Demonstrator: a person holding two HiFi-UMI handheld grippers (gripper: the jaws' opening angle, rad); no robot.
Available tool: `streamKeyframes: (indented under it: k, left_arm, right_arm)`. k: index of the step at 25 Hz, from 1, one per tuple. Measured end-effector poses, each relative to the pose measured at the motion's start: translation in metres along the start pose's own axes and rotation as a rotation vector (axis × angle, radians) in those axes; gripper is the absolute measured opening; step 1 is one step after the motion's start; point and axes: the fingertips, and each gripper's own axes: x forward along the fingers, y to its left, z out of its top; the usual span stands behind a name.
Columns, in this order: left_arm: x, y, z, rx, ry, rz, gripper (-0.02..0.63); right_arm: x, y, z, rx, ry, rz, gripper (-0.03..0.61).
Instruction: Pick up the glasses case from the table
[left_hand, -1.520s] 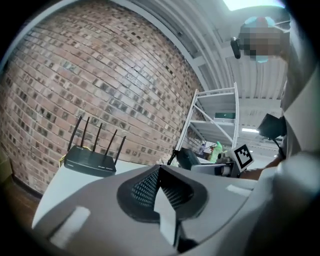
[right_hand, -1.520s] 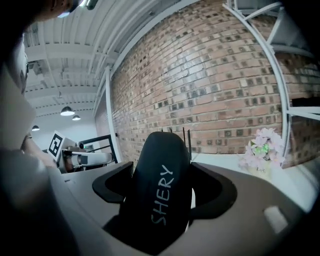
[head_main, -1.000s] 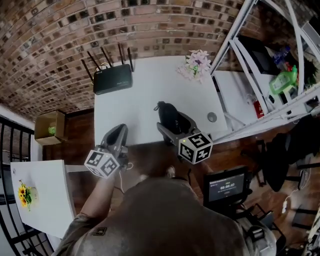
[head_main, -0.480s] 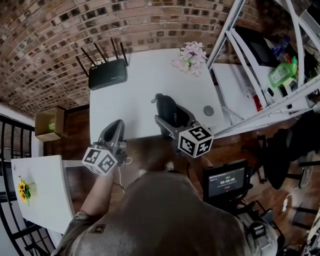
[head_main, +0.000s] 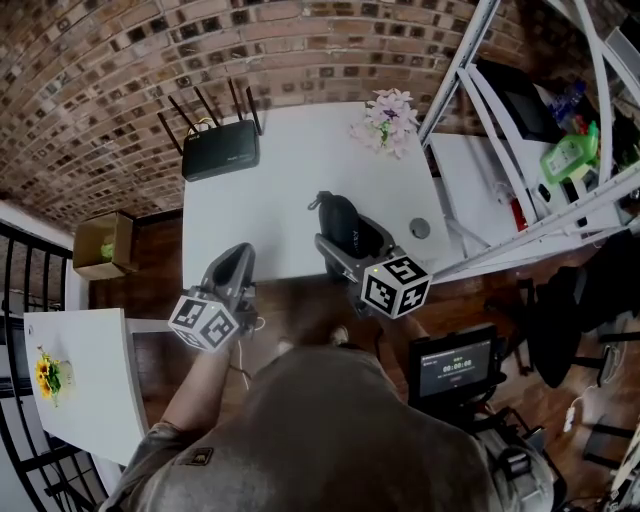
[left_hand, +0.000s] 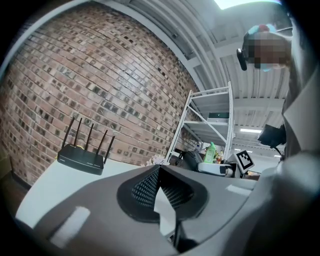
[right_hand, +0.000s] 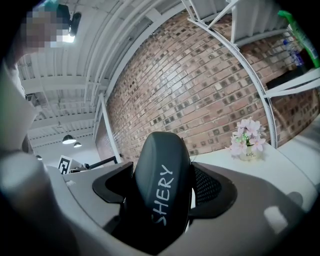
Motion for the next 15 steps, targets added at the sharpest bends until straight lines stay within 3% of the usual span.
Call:
streamKeyframes:
  k: [15]
  left_arm:
    - [0.0032, 0.0001, 0.0, 0.01, 0.024, -0.021, -0.009]
  right_arm:
    - [0.0017, -0.0018, 0.0025, -0.008, 0.003, 0.0, 0.37]
